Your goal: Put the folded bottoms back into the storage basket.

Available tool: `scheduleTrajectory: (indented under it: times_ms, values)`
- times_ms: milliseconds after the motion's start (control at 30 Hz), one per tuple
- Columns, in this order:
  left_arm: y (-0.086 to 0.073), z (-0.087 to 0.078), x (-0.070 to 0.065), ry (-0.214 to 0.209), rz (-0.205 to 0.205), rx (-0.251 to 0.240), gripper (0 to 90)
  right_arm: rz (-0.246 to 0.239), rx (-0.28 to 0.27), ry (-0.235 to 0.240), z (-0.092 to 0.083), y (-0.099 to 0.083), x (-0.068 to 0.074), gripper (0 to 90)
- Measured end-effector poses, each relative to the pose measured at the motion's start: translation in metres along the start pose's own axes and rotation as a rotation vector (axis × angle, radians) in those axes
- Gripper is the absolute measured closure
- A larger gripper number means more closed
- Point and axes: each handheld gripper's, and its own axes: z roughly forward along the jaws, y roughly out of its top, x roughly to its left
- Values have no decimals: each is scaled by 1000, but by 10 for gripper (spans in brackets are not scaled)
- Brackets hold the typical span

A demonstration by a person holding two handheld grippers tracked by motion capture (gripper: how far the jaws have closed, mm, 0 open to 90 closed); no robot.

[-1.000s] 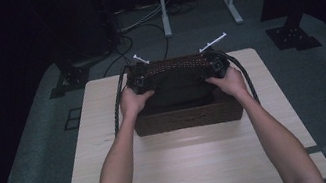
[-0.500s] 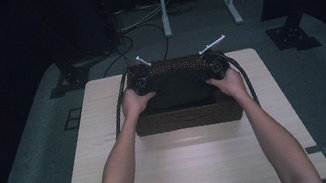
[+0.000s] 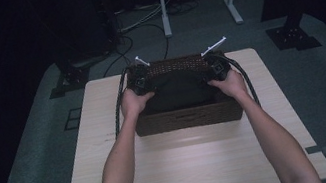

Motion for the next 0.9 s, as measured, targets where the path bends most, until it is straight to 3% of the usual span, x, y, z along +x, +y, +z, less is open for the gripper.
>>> scheduleTrajectory:
  times_ms: [233, 500, 900]
  values:
    - [0, -3, 1, 12, 2, -11, 586, 8, -2, -11, -1, -1, -2, 614]
    - [-2, -9, 3, 29, -4, -28, 570, -2, -7, -61, -6, -3, -4, 611]
    - [-3, -23, 5, 22, -15, -84, 548, 7, -48, -65, -21, -8, -7, 595]
